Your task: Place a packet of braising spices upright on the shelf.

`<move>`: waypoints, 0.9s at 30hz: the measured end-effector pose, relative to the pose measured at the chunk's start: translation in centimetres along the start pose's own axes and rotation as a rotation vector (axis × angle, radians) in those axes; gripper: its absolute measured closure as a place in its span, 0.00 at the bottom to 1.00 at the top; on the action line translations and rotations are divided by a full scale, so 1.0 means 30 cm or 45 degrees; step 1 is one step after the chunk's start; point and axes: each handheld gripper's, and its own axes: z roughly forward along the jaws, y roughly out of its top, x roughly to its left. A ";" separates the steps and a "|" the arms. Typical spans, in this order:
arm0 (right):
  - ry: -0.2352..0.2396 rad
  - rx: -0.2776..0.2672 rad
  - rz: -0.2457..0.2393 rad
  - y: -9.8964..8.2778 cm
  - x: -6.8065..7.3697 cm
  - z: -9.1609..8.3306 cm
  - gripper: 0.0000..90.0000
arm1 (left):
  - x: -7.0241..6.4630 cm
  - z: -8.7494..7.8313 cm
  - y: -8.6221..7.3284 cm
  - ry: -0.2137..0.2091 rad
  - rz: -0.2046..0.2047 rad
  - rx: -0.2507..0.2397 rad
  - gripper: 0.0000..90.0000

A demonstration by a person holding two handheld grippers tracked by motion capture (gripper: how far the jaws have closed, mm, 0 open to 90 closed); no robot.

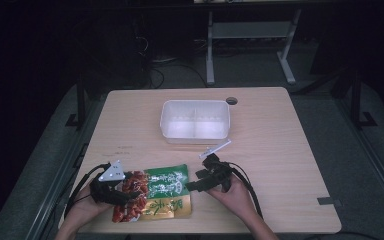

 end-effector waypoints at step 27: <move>0.033 0.102 0.114 0.021 -0.029 0.102 0.43 | 0.027 0.031 -0.033 -0.046 -0.029 0.127 0.42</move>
